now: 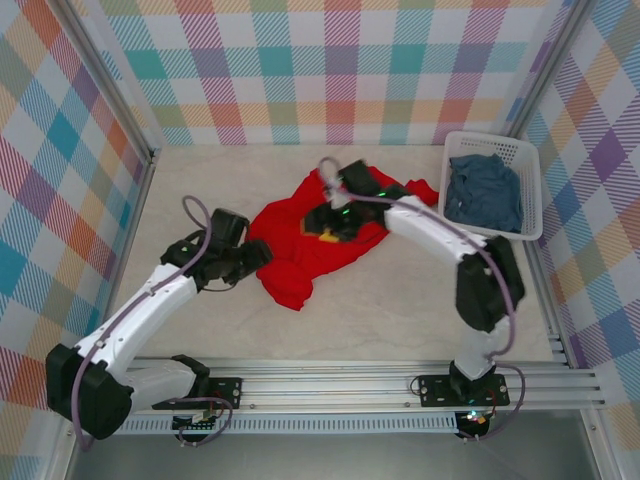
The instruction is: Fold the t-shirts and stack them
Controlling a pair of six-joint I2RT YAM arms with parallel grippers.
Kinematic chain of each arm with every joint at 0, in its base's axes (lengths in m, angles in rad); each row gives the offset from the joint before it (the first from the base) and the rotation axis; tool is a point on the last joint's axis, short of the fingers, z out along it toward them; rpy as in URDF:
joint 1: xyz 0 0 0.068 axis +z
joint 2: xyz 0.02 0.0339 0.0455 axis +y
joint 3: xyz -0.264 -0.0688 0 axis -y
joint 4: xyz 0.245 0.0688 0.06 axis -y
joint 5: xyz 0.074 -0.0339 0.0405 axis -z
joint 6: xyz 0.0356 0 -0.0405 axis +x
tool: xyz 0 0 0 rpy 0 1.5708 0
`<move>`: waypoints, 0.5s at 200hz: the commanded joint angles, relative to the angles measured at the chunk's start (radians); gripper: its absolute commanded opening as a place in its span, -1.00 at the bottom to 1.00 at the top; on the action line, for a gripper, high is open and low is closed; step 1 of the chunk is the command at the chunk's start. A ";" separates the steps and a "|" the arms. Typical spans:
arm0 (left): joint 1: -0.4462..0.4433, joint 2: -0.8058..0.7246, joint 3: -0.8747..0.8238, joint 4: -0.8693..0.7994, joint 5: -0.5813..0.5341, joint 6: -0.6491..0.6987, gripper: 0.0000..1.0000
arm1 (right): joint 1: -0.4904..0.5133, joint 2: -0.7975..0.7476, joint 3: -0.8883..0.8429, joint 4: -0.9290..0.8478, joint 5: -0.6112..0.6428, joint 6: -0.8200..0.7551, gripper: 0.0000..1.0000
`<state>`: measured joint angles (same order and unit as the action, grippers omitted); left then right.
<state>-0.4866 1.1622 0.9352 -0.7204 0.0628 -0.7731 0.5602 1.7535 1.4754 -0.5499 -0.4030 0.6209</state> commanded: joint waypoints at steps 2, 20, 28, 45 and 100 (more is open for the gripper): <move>-0.086 0.037 -0.059 -0.011 0.109 0.048 0.30 | -0.116 -0.070 -0.073 -0.112 0.156 -0.013 0.11; -0.135 0.095 -0.057 -0.003 0.039 0.075 0.52 | -0.166 -0.080 -0.136 -0.145 0.201 -0.039 0.13; -0.139 0.129 -0.046 0.015 0.022 0.080 0.54 | -0.180 -0.079 -0.165 -0.144 0.201 -0.038 0.16; -0.139 0.200 -0.013 0.053 -0.046 0.065 0.46 | -0.186 -0.055 -0.194 -0.142 0.211 -0.034 0.16; -0.132 0.346 0.055 0.142 -0.207 0.023 -0.98 | -0.191 0.104 -0.151 -0.110 0.345 0.020 0.17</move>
<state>-0.6201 1.4944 0.9436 -0.6102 -0.0311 -0.7368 0.3698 1.7763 1.2686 -0.6533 -0.1314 0.6212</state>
